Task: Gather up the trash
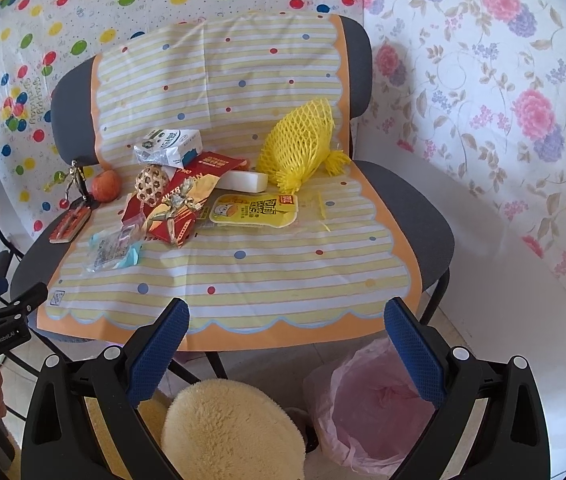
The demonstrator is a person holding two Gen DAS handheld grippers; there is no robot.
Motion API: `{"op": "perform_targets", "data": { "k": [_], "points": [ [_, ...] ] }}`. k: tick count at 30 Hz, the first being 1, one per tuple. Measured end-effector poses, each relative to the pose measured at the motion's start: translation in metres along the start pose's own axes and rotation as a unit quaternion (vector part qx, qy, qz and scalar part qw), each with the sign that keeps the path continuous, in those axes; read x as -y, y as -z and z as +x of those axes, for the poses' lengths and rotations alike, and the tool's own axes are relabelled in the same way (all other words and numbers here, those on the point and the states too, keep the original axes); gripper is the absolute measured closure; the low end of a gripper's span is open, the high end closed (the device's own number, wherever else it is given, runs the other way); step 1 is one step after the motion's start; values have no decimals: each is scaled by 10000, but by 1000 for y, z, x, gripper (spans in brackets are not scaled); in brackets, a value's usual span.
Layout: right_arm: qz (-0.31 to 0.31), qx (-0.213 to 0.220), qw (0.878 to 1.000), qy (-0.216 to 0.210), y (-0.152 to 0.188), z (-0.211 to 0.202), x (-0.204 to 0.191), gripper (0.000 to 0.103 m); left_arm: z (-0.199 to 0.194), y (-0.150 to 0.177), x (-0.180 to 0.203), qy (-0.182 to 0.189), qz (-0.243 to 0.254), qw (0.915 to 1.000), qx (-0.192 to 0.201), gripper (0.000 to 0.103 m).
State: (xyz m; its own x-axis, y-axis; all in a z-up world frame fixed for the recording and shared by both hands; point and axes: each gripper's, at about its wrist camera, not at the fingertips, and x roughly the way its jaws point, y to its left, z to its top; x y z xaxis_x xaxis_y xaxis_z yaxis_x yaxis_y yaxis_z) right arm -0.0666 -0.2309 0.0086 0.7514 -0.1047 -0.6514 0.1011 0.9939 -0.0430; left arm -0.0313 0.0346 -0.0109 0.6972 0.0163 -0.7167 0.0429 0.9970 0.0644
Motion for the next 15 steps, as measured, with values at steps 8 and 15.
{"op": "perform_targets", "data": {
  "k": [8, 15],
  "points": [
    [-114, -168, 9992, -355, -15, 31, -16, 6, 24, -8, -10, 172, -73, 9998, -32, 7],
    [94, -21, 9981, -601, -31, 57, -20, 6, 63, -17, -10, 291, -117, 9989, -350, 7]
  ]
}}
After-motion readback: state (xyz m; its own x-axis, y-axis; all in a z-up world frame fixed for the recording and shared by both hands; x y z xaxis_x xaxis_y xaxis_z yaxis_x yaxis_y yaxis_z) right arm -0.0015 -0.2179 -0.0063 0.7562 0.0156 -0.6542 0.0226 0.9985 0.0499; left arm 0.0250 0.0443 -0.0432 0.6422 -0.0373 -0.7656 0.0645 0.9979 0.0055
